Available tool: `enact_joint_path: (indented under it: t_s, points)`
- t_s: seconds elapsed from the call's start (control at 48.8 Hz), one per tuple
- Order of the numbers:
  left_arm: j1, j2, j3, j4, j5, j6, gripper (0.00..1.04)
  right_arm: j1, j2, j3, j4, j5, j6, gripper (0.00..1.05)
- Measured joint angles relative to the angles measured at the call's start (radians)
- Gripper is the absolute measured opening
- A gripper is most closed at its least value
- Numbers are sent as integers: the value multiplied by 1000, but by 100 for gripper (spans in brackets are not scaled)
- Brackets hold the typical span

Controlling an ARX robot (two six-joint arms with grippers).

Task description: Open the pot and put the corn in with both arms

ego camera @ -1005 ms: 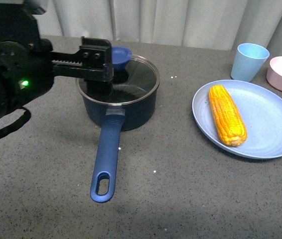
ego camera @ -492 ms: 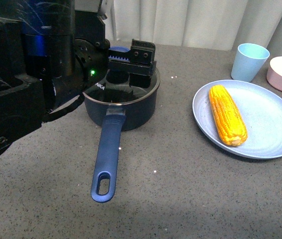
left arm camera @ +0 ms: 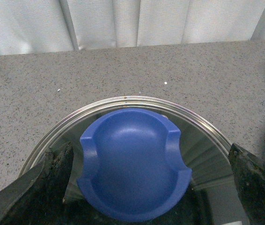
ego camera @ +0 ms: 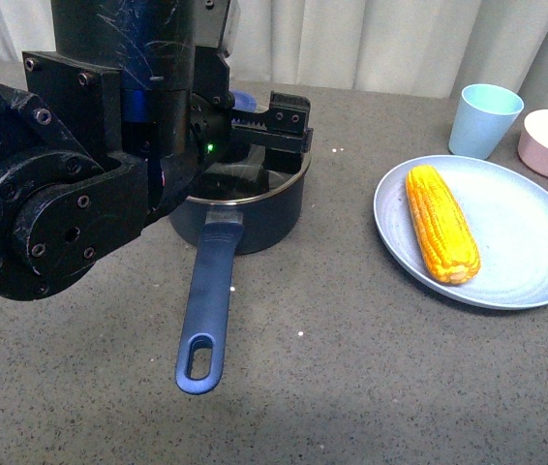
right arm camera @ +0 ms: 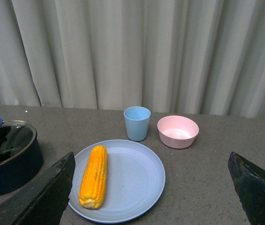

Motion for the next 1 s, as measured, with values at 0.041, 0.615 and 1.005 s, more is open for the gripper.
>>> enact_joint_path:
  t_s: [0.041,0.615,1.005]
  points:
    - [1,5,6,-2,0,1,98,0,0,0,0,0,0,96]
    - [15,23,42,-17,-9,15,58,0,0,0,0,0,0,96]
    - [109,-169,-108,43,-42,-61,58,0,0,0,0,0,0,96]
